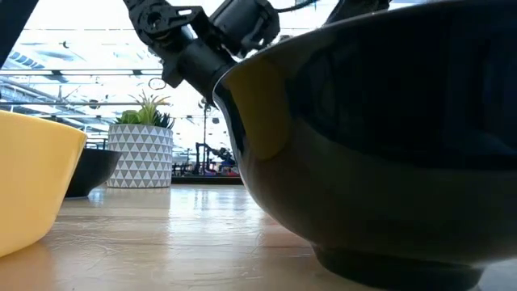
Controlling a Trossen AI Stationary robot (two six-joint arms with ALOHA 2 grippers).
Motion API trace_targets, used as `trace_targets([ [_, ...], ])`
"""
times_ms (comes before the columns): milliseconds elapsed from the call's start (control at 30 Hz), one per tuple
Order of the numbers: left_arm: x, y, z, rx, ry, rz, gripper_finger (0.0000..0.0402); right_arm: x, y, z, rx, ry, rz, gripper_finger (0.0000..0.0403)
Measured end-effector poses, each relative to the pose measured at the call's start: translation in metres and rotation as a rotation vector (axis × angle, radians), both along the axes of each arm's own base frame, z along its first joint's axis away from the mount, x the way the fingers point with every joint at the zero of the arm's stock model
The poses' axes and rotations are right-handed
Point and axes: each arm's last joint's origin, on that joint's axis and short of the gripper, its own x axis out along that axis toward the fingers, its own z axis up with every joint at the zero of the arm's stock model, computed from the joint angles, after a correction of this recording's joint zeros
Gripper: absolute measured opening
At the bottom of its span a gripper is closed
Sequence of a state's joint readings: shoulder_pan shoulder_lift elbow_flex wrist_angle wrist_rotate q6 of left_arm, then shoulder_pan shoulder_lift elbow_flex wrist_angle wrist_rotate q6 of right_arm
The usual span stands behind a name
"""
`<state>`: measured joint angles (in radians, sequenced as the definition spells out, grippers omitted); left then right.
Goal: Pick & Place Mini bowls
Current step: Stack the top red bowl on top of the red bowl on the shelf
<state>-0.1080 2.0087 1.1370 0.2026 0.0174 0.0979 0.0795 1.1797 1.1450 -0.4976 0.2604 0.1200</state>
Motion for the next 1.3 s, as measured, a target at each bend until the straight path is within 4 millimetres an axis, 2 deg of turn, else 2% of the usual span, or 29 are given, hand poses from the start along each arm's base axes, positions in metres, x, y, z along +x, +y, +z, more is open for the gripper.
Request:
trace_targets([
  [200, 0.001, 0.001, -0.001, -0.004, -0.002, 0.006, 0.0032, 0.000, 0.010, 0.001, 0.001, -0.014, 0.041, 0.0141],
  [567, 0.001, 0.002, 0.000, -0.037, -0.007, 0.088, 0.0043, -0.001, 0.020, 0.001, 0.000, -0.014, 0.078, 0.0141],
  [867, 0.001, 0.002, 0.004, -0.044, -0.024, 0.089, 0.0135, -0.001, 0.020, 0.000, 0.000, -0.006, 0.079, 0.0141],
  [933, 0.001, 0.002, 0.011, -0.050, -0.042, 0.091, 0.0154, -0.002, 0.020, 0.000, 0.000, 0.001, 0.081, 0.0141],
  [1067, -0.007, 0.002, 0.039, -0.071, -0.064, 0.102, 0.0182, -0.002, 0.024, -0.005, 0.022, -0.004, 0.082, 0.0141],
  [1200, -0.024, 0.004, 0.071, -0.110, -0.045, 0.130, 0.0196, -0.001, 0.032, -0.024, 0.020, 0.000, 0.115, 0.0141],
  [1300, -0.040, 0.006, 0.098, -0.140, -0.035, 0.154, 0.0199, -0.003, 0.040, -0.045, 0.006, 0.018, 0.160, 0.0141],
])
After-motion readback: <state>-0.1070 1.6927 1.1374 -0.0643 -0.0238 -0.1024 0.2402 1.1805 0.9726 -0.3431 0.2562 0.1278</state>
